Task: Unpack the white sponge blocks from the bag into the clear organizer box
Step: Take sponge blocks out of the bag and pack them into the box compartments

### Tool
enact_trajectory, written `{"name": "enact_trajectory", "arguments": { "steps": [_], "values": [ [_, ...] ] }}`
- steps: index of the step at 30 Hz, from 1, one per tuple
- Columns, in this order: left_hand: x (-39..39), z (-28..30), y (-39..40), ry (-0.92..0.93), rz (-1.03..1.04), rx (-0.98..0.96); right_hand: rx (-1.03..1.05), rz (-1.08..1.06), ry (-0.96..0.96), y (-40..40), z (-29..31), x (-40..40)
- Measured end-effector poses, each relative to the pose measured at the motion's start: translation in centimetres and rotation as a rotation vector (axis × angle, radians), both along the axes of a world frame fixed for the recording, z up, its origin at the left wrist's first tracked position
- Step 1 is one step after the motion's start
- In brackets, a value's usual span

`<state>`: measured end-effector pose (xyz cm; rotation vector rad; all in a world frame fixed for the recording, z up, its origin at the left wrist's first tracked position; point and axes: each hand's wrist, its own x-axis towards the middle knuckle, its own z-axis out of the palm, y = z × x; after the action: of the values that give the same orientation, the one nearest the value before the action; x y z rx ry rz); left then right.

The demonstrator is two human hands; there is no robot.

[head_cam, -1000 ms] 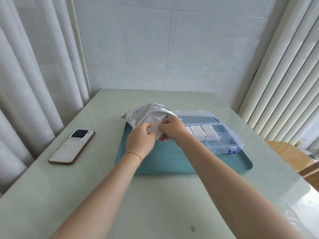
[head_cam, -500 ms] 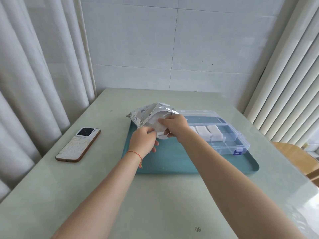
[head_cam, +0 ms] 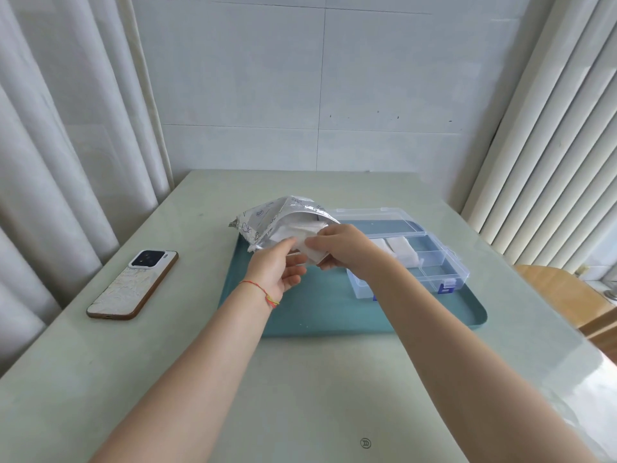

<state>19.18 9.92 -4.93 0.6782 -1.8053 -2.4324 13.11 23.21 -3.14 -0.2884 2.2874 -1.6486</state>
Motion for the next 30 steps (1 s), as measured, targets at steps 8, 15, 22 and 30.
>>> {"name": "enact_trajectory", "arguments": {
  "steps": [8,15,22,30],
  "values": [
    [-0.3,0.1,0.6,0.025,0.087,0.015,0.036,-0.04,0.075,0.3,0.2,-0.4],
    [-0.1,-0.1,0.8,0.021,0.046,0.013,-0.073,-0.109,-0.055,0.9,0.8,0.0],
    [0.3,-0.3,0.8,0.057,0.053,-0.045,-0.074,-0.183,-0.036,0.0,0.4,-0.4],
    [0.2,-0.3,0.3,0.152,0.137,-0.144,-0.079,-0.173,0.011,0.9,1.5,-0.1]
  ]
}}
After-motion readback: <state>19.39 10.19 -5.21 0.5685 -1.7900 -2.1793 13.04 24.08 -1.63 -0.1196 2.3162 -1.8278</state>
